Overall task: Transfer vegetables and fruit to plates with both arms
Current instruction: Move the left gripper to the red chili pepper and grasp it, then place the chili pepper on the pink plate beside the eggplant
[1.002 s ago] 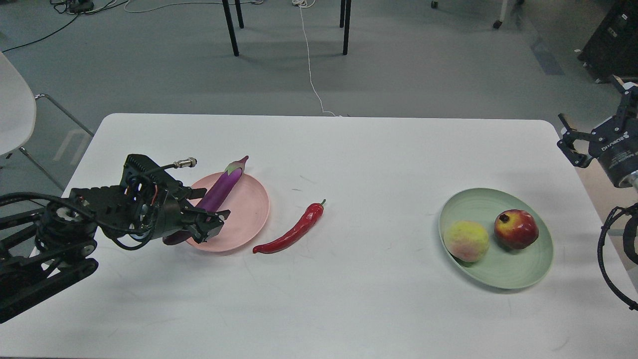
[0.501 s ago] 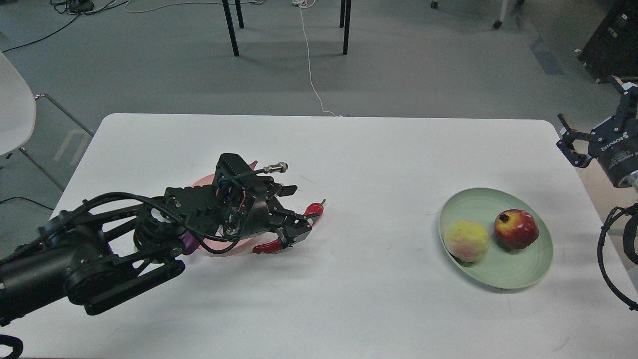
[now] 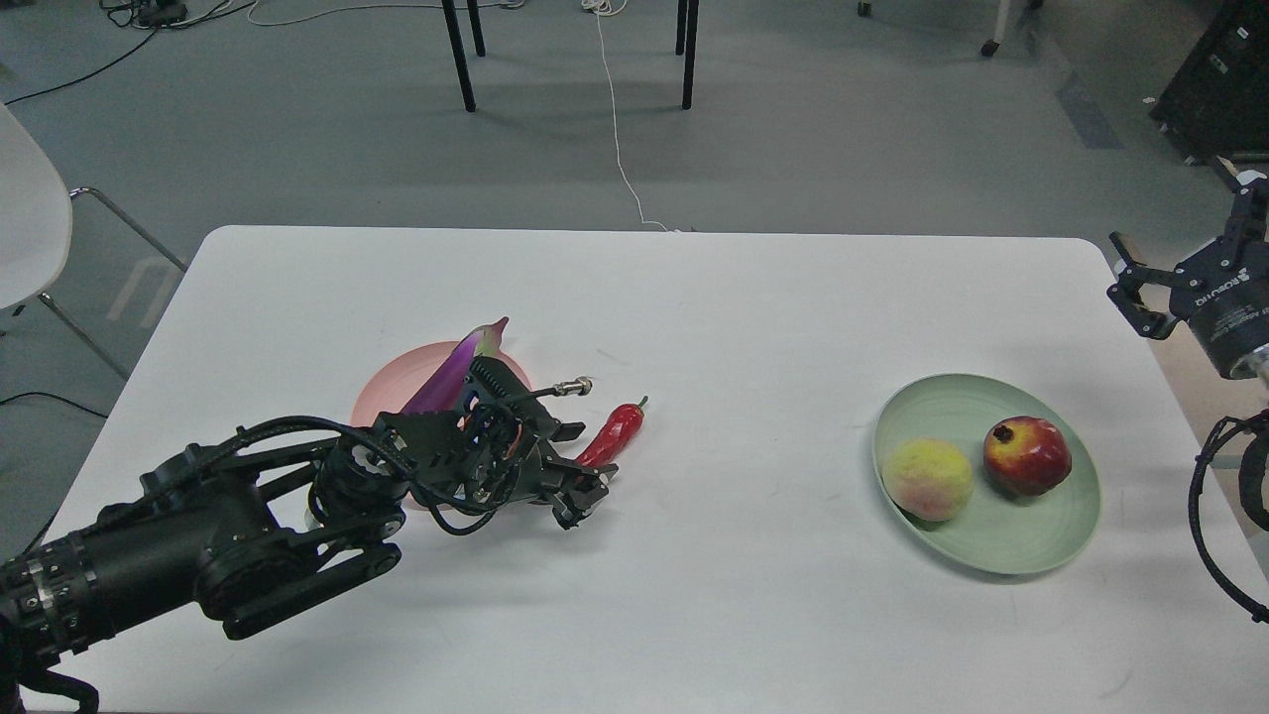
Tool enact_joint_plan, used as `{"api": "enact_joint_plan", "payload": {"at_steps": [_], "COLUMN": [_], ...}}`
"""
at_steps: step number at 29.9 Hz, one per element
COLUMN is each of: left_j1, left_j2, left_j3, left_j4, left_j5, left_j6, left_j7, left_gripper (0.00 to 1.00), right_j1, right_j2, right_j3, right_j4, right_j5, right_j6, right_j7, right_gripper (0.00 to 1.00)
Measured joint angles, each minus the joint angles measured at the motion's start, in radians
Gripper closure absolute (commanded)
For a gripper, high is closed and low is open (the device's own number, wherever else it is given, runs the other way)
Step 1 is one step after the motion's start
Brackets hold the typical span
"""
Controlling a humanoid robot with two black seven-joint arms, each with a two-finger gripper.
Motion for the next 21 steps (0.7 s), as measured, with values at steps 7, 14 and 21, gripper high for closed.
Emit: {"api": "enact_joint_plan", "payload": {"at_steps": [7, 14, 21], "left_j1": [0.003, -0.009, -0.004], "left_j2": [-0.004, 0.017, 0.208], "left_j3": [0.022, 0.007, -0.084], "left_j4": [0.008, -0.046, -0.217], "left_j5": [0.002, -0.007, -0.09], "left_j6": [0.001, 0.002, 0.002], "left_j7": [-0.002, 0.0, -0.003], "left_gripper": [0.84, 0.9, 0.87], "right_j1": [0.001, 0.001, 0.001], "right_j2": [-0.001, -0.003, -0.001], "right_j3": [0.0, 0.0, 0.001], "right_j4": [0.0, -0.003, -0.004], "right_j5": [0.0, 0.0, 0.0], "right_j6": [0.0, 0.0, 0.0], "right_j7": [0.0, 0.0, 0.0], "right_gripper": [0.02, 0.02, 0.02]}}
